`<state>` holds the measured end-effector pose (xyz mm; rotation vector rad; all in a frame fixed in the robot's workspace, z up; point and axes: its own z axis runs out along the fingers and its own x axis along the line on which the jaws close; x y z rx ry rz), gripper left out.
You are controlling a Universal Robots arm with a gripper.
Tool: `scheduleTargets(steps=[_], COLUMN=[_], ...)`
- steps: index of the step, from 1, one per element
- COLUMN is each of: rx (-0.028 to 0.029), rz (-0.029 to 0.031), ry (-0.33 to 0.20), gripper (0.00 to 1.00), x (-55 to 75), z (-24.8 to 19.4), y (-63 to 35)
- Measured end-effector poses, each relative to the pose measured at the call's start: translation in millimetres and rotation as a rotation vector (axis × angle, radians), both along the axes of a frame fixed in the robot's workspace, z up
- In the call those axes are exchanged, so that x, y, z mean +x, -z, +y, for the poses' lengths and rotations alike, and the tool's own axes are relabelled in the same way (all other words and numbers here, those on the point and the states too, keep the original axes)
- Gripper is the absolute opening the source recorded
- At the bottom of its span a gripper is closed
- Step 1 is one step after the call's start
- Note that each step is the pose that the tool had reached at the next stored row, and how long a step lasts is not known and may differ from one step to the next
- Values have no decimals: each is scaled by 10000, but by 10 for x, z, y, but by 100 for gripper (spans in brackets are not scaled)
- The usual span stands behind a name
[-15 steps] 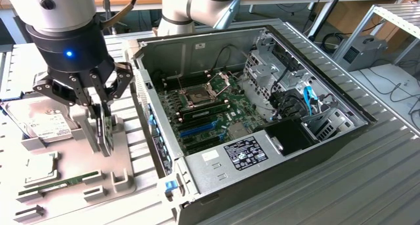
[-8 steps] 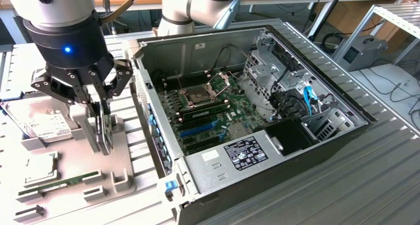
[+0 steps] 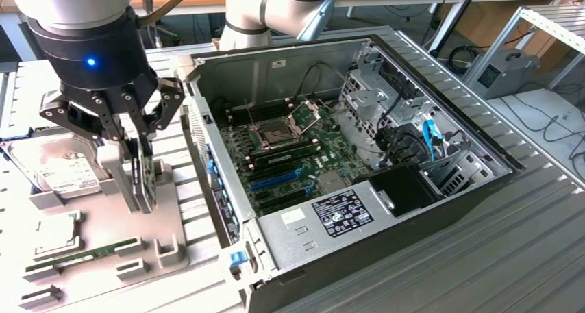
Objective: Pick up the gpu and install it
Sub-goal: 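Pick up the gpu and move the gpu toward the slot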
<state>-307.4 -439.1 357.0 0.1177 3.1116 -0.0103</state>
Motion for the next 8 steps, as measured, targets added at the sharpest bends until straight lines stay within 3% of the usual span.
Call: scheduleTargets(steps=[8], rx=[-1], rz=[0], ry=[-1], gripper=[26], x=[0], z=[0], y=[-52])
